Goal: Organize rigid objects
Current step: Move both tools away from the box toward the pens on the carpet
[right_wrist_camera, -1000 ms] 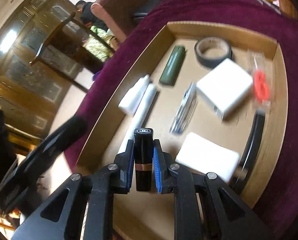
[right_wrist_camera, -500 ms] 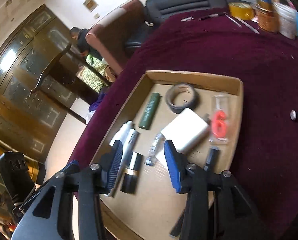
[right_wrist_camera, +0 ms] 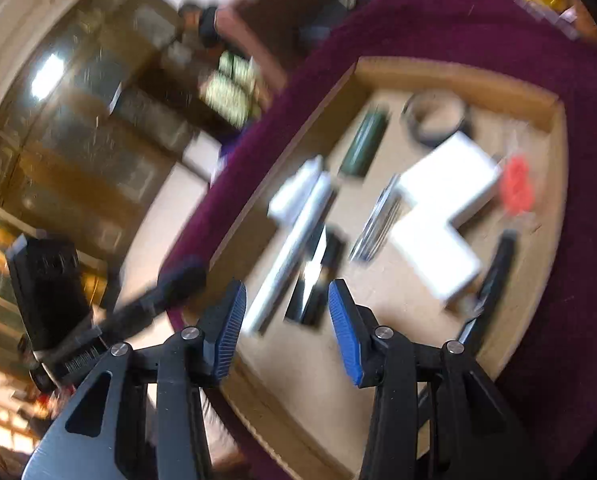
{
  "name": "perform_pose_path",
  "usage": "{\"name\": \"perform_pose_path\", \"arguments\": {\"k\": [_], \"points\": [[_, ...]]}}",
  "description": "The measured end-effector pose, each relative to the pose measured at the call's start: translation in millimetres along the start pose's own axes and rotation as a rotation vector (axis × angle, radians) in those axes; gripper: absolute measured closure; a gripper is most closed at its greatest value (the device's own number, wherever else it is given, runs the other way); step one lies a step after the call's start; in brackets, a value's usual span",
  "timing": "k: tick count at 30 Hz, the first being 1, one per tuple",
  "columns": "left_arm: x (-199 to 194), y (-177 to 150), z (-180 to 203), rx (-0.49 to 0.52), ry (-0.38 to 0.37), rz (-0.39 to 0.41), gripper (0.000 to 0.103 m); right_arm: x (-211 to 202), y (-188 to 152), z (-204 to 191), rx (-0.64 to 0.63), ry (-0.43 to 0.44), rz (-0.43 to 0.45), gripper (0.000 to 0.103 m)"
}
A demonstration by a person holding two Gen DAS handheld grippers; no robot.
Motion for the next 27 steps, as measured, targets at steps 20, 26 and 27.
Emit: {"name": "perform_pose_path", "arguments": {"k": [20,26,27], "points": [[-2.3,-3.4,5.8,-0.004,-0.011,-0.005,0.049,2.1,-13.2,-13.4,-0.114,-0.017,-0.038,0.055],[2.5,-8.8,33.3,0.143,0.018,-0.058,0.047,-25.0,-5.4,25.3,-0.01,-0.096,0.066,0.055],[5.5,-11.1,41.9,0.189,0.03,-0.077,0.047,-31.2,-5.6,32.8,0.008,-0.102,0.08,0.055]]}}
Point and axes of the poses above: each gripper's, at about its wrist camera, not at the fingertips, and x roughly the way its jaws point, z to its right, y to its top, the point moved 4 cm from there along x, roughly the way its jaws point, and after that the axes turned 9 degrees about x, right-handed, at the moved point
